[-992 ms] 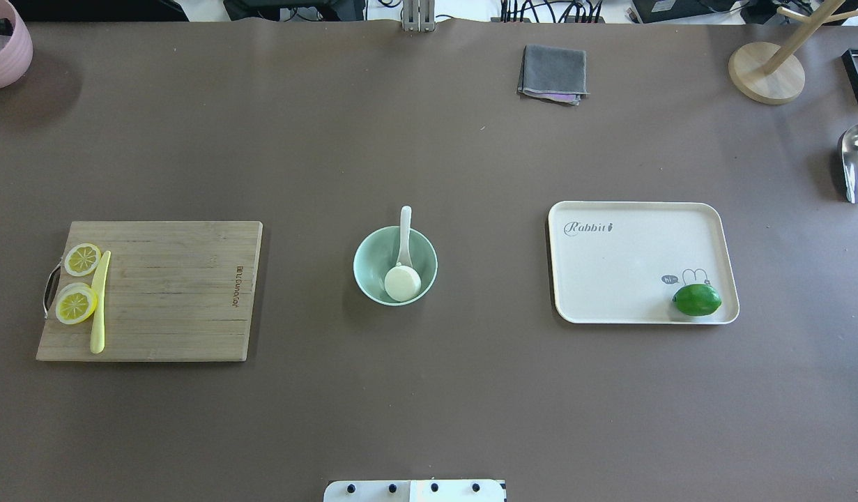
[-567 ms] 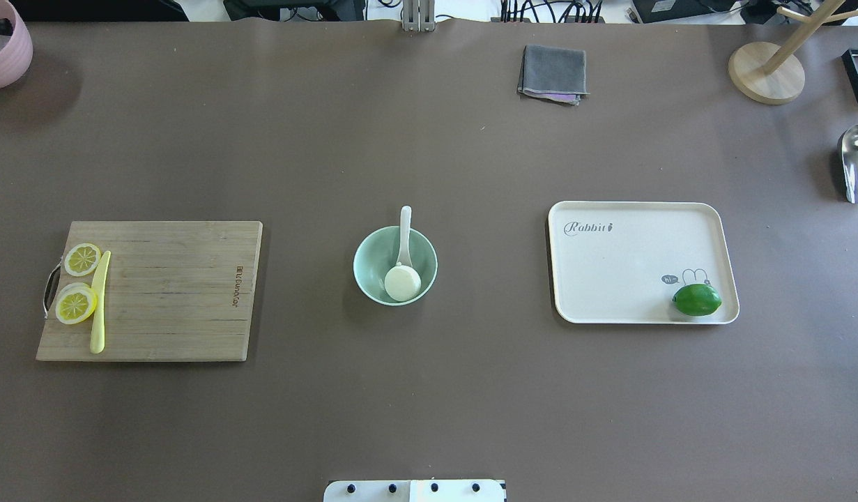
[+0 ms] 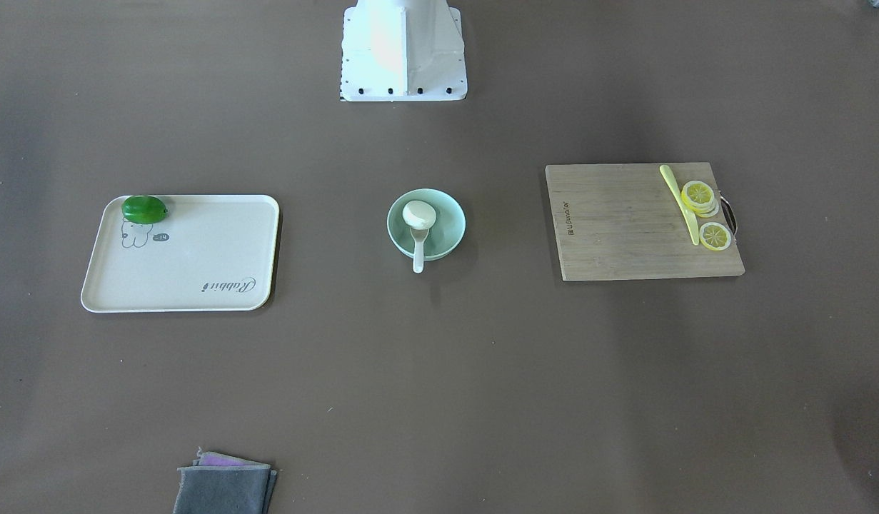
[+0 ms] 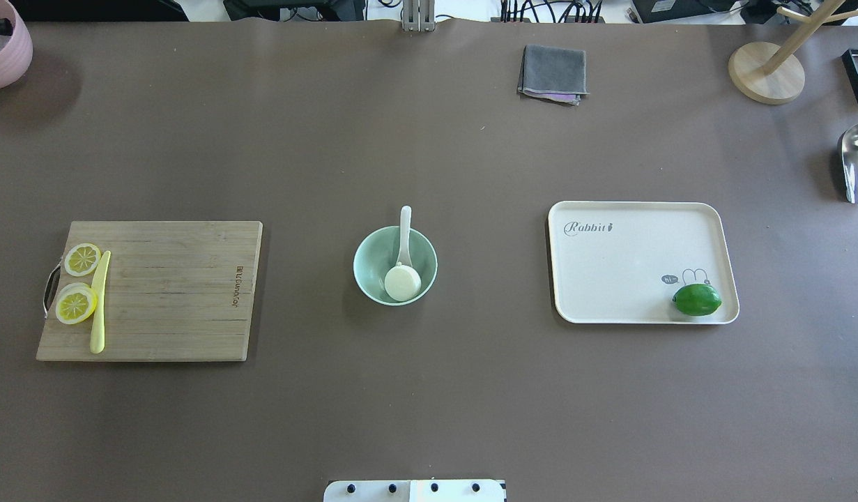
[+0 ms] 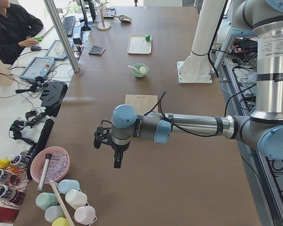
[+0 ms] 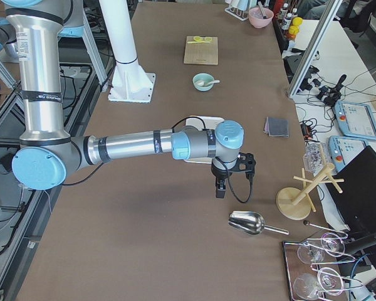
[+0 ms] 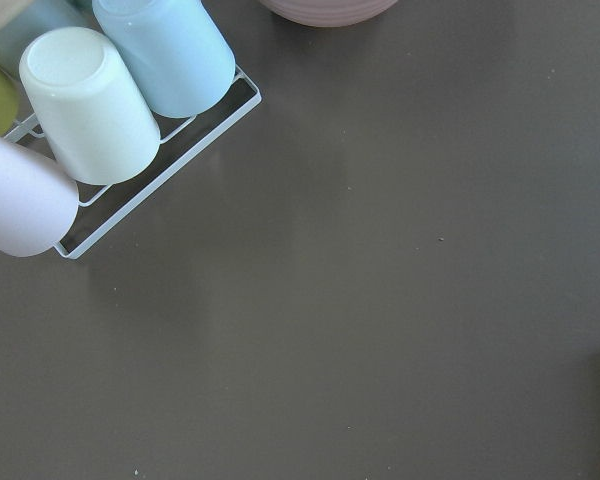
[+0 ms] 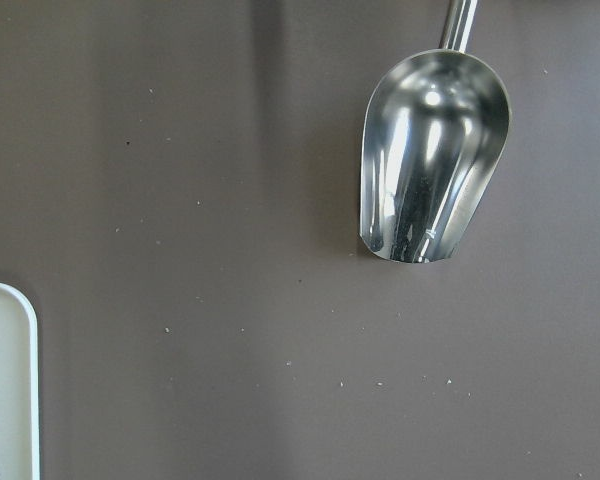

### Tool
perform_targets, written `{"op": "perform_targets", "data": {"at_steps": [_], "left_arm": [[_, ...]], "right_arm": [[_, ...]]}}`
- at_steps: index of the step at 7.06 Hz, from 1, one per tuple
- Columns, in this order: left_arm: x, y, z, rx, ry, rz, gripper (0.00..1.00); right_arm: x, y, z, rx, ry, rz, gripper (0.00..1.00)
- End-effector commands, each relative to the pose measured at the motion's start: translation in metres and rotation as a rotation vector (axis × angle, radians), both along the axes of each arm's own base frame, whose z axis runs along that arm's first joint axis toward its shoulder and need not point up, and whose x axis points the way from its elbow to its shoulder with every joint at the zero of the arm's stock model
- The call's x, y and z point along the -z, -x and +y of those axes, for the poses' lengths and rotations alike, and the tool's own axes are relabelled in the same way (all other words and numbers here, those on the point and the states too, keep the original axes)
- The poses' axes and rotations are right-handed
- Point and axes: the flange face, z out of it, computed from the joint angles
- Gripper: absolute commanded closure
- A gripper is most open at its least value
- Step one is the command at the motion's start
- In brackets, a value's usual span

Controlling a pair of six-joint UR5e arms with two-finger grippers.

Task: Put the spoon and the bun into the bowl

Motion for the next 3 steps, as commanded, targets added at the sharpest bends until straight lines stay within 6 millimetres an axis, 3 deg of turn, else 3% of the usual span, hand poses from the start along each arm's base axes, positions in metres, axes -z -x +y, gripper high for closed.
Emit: {"op": "perform_targets", "data": {"at_steps": [1,3], "left_arm": [[0.0049,-0.0003,-0.0051,0.0,-0.009,0.0,0.02],[0.006,0.0001,-0.0104,0.0,-0.012,-0.003,0.02]], "right_arm": [[-0.0019,0.0002,-0.0004,0.0,0.003,0.003,0.0],[-0.0026,0.0002,-0.0004,0.0,0.005,0.003,0.0]]}}
